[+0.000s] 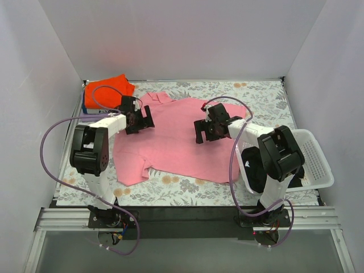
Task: Fold and stack the t-shirts
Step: Fold the tshirt
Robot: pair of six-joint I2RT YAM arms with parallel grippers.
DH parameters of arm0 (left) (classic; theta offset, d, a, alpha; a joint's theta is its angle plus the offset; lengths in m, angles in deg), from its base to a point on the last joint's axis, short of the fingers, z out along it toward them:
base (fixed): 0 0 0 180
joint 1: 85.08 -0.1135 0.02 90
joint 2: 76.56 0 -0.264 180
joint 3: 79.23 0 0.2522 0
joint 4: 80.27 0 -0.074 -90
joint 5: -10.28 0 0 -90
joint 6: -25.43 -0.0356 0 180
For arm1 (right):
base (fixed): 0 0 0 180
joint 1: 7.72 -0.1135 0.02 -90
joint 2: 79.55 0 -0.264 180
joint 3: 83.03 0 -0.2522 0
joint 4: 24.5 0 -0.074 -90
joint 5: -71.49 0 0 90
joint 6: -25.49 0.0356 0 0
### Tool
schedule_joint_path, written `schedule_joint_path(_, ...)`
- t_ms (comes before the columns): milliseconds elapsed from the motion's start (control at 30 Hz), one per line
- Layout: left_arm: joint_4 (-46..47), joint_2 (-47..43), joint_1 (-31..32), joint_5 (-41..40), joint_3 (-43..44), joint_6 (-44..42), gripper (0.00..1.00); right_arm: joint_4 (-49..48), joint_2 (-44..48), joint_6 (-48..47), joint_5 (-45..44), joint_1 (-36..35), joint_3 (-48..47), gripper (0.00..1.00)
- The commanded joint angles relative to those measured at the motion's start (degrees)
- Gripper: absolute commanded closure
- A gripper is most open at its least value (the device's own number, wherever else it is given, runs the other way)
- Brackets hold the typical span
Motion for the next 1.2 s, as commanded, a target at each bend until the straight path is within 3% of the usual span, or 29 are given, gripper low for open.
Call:
schedule_joint_path(0,-0.5,4.4,-0.3,-3.8,2.4,-1.3,0.03,-1.9,-1.3,1.5,-1.9,-0.5,-1.3,0.02)
schedule_joint_path(400,-2.3,13.7,-1.3,-2.3,14.0,-4.7,0.03,-1.8,-8.1,4.4,-3.1,-0.7,-6.0,0.02)
schedule_joint_path(600,-2.5,11.2,-1.3,3.2,16.9,-5.2,0.03,-1.5,-8.1,4.0,-3.0,-0.7,-9.5,0.02)
schedule_joint_path(733,0.2,1.9,-1.3,3.9,13.2,-4.7,0.03,-0.1,-4.0,3.5,-1.9,-0.7,-10.7,0.02)
schedule_joint_path(867,1.9,-15.1,-1.3,0.3,6.0,-4.3,0.02,-0.1,1.5,3.5,-1.1,-0.7,-9.3,0.02)
schedule_joint_path(1000,0.4,-29.5,-1.3,-10.3,-6.0,0.8,0.02,-0.2,6.4,4.0,-0.3,-1.4,-8.2,0.02)
schedule_joint_path(1167,-8.3,-43.1,-5.1,-23.4,-17.9,10.9,0.02,-0.3,8.5,4.0,-0.8,-8.1,-10.1,0.02)
